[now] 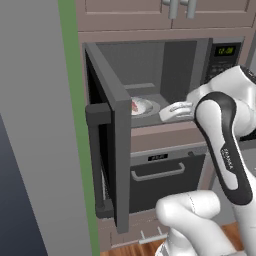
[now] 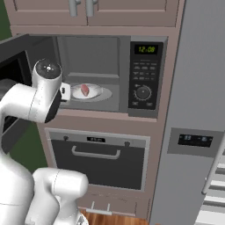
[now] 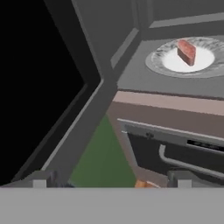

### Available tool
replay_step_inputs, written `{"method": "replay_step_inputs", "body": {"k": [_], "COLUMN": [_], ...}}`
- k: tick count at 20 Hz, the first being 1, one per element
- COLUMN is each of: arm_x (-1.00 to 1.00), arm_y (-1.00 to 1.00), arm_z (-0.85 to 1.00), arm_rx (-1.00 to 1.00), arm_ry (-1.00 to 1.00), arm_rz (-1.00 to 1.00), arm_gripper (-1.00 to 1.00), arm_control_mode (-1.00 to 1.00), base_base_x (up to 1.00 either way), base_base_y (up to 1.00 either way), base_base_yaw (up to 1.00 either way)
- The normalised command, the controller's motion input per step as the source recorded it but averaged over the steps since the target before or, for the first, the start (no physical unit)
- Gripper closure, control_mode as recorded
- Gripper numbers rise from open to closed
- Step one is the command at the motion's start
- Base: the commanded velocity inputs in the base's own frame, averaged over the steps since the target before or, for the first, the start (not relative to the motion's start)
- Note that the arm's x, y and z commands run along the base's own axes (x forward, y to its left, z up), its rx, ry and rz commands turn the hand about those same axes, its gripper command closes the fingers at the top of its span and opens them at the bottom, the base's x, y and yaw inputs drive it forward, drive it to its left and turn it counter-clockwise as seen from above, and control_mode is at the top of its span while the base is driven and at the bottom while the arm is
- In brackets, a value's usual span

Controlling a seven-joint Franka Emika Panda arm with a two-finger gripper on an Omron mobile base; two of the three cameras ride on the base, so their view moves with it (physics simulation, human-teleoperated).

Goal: Transport the steak from the fridge to the microwave and turn on the microwave.

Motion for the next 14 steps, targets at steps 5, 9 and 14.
{"method": "replay_step_inputs", "body": {"k": [5, 9, 14], "arm_x": [-0.48, -0.48, -0.52], "arm_y": [-0.04, -0.01, -0.01], "arm_z": [0.04, 0.0, 0.04], "arm_rx": [0.13, 0.16, 0.15], "arm_ry": [0.12, 0.0, 0.1], "arm_rz": [-0.01, -0.02, -0.04], "arm_gripper": [-1.0, -1.0, -1.0], "arm_control_mode": [-1.0, -1.0, -1.0], "base_base_x": [0.0, 0.0, 0.0], "base_base_y": [0.0, 0.0, 0.0], "base_base_yaw": [0.0, 0.0, 0.0]}}
